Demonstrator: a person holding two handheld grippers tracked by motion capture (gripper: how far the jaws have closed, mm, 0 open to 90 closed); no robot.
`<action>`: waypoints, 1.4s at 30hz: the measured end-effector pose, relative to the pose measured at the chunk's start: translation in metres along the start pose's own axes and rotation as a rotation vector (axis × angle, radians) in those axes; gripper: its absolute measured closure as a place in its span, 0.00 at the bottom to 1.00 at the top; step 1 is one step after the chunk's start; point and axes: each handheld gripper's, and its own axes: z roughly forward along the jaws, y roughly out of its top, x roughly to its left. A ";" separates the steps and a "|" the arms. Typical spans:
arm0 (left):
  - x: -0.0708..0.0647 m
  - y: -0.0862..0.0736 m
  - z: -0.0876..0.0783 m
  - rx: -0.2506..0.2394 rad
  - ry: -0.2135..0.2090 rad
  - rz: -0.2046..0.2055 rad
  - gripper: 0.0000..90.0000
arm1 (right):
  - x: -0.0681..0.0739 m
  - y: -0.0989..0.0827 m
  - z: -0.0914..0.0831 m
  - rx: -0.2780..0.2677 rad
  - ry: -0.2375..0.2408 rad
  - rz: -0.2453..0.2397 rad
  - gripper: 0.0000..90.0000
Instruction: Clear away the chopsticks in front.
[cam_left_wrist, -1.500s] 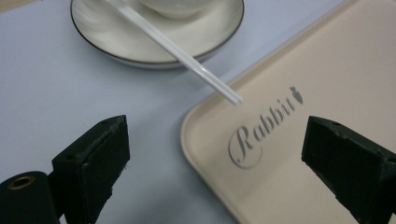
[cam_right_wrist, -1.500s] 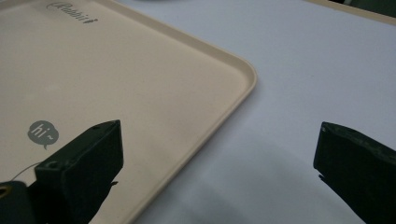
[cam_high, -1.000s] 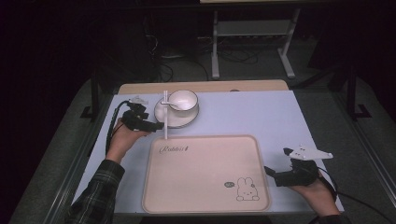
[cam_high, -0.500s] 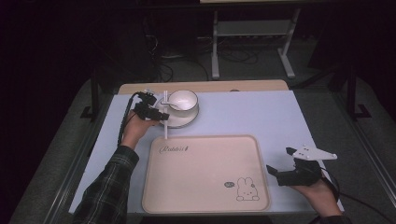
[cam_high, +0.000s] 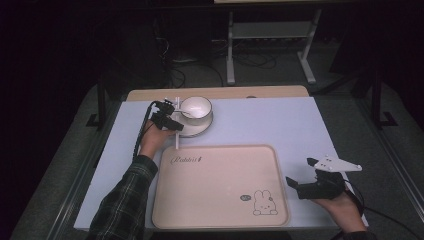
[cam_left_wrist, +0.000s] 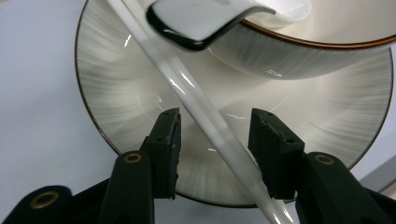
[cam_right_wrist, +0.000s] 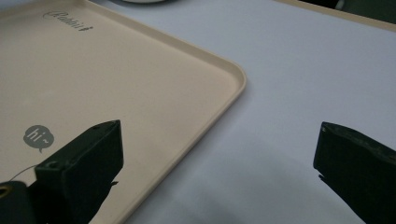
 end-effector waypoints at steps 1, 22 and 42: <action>0.000 0.000 0.000 -0.001 0.002 -0.002 0.61 | 0.000 0.000 0.000 0.001 0.000 0.000 0.01; 0.019 0.008 0.014 -0.016 0.048 -0.039 0.82 | 0.000 -0.001 -0.003 -0.010 -0.001 0.012 0.01; 0.022 0.006 0.000 -0.052 0.038 -0.009 0.67 | -0.002 -0.002 -0.005 -0.013 -0.006 0.016 0.01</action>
